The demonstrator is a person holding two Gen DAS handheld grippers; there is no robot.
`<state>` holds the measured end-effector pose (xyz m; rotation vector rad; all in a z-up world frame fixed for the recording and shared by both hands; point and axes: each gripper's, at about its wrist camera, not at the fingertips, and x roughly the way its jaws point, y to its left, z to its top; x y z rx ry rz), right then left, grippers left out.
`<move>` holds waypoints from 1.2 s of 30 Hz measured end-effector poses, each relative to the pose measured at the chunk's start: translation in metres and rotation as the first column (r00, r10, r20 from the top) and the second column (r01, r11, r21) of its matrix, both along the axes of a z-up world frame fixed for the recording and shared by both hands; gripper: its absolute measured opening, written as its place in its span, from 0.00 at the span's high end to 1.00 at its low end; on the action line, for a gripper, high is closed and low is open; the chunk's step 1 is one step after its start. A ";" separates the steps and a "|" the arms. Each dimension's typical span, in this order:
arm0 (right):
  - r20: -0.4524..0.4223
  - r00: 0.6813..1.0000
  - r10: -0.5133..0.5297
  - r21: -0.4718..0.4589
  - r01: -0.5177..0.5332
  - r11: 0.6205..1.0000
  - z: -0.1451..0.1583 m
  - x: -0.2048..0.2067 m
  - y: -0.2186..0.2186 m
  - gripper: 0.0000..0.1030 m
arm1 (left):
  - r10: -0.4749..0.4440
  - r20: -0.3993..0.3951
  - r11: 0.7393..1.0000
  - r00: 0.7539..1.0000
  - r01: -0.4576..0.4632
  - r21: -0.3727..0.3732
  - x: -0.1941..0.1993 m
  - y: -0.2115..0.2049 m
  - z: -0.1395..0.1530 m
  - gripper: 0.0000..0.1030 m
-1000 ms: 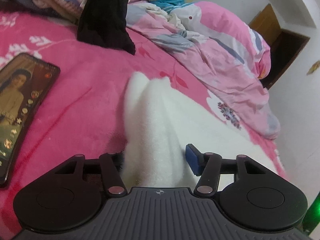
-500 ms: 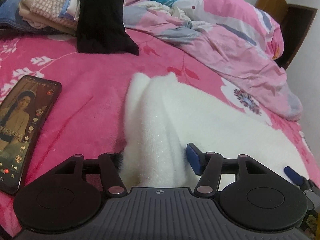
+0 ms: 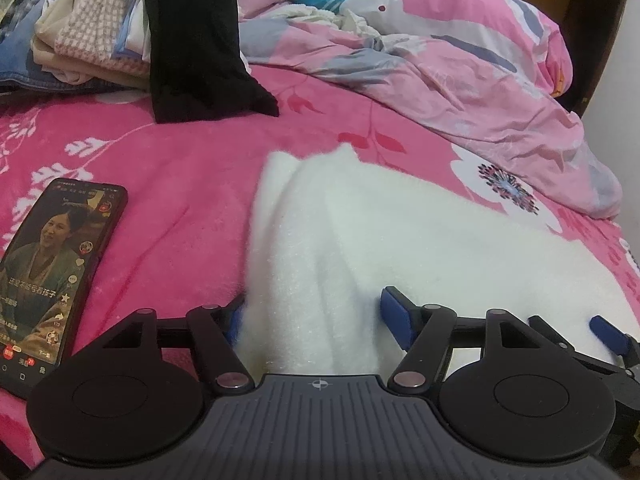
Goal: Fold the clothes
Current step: 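Close the left gripper on the cream sweater's edge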
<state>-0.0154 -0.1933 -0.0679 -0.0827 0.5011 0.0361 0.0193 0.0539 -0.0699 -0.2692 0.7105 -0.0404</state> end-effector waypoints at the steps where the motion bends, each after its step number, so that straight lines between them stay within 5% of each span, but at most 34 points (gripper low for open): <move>1: 0.000 1.000 0.000 0.000 0.000 1.000 0.000 0.000 0.000 0.00 | -0.001 0.001 1.000 1.000 0.001 0.006 0.000 -0.001 0.000 0.35; 15: 0.009 1.000 -0.001 0.002 0.001 1.000 0.000 -0.002 0.000 0.00 | -0.010 0.017 0.996 1.000 0.008 0.083 -0.001 -0.012 0.005 0.39; 24: 0.018 1.000 0.002 0.006 -0.002 1.000 -0.001 -0.003 -0.001 0.00 | -0.001 0.041 0.993 0.999 -0.004 0.119 -0.006 -0.018 0.011 0.55; 36: 0.023 1.000 0.001 0.006 -0.001 1.000 -0.002 -0.004 -0.001 0.00 | 0.003 0.043 0.989 0.999 -0.010 0.146 -0.007 -0.022 0.012 0.56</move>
